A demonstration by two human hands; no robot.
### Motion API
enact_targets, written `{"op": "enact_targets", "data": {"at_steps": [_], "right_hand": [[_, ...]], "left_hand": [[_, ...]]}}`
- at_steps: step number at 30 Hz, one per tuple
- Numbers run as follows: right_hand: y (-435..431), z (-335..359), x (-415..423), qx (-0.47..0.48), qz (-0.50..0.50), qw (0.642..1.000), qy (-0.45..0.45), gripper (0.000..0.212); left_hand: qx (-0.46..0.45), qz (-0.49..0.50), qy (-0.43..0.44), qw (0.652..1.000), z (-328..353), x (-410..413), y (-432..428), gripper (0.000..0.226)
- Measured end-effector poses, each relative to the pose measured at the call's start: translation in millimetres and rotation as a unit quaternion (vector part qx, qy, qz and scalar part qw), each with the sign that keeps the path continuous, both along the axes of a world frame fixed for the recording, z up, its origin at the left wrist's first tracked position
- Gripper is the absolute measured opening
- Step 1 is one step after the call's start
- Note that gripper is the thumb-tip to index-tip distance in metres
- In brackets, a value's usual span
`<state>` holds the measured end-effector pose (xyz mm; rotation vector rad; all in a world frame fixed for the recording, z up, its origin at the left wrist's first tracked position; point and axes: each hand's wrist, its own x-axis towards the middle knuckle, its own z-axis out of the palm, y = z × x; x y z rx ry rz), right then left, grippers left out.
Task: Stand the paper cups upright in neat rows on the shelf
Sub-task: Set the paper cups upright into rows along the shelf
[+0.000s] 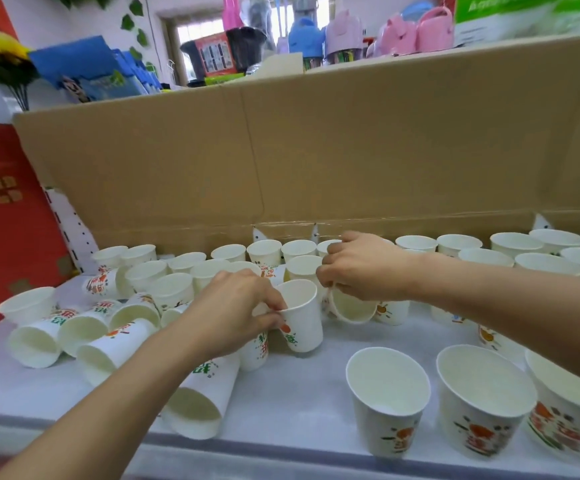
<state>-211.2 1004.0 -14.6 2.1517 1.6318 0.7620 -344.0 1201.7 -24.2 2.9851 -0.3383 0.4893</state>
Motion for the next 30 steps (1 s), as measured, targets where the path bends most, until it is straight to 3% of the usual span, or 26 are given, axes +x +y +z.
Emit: {"op": "enact_targets", "data": {"at_steps": [3,6,10,13,17,20,24,30], "right_hand": [[-3.2,13.9,-3.7,0.122,0.033,0.990,0.063,0.015],[-27.1,48.5,-19.5,0.222,-0.058,0.952,0.204,0.022],[-81.3,72.9,-27.6,0.186,-0.128,0.904,0.363,0.029],[-100.0,56.6,-30.5,0.093,-0.202,0.902,0.369,0.032],[-98.0,26.1,-30.2,0.008,-0.234,0.913,0.334,0.038],[-101.5,24.6,-34.8,0.038,-0.228,0.915,0.330,0.043],[-118.2,39.8,-44.6,0.124,-0.207,0.911,0.335,0.016],[-116.3,36.3,-58.6,0.040,-0.261,0.888,0.375,0.015]], "left_hand": [[-0.026,-0.024,-0.019,0.999,0.3,-1.0,5.5,0.014],[-0.057,-0.056,-0.027,0.996,5.0,-2.7,5.5,0.036],[-0.052,-0.109,0.005,0.993,7.2,6.0,-16.7,0.028],[-0.010,-0.142,0.039,0.989,3.8,21.8,-45.6,0.014],[0.034,-0.145,0.045,0.988,0.8,38.1,-71.6,0.014],[0.023,-0.135,0.054,0.989,-1.0,41.1,-74.7,0.027],[-0.070,-0.122,0.055,0.988,-0.3,38.1,-72.5,0.044],[-0.126,-0.069,0.107,0.984,-2.0,42.0,-83.2,0.047]]}}
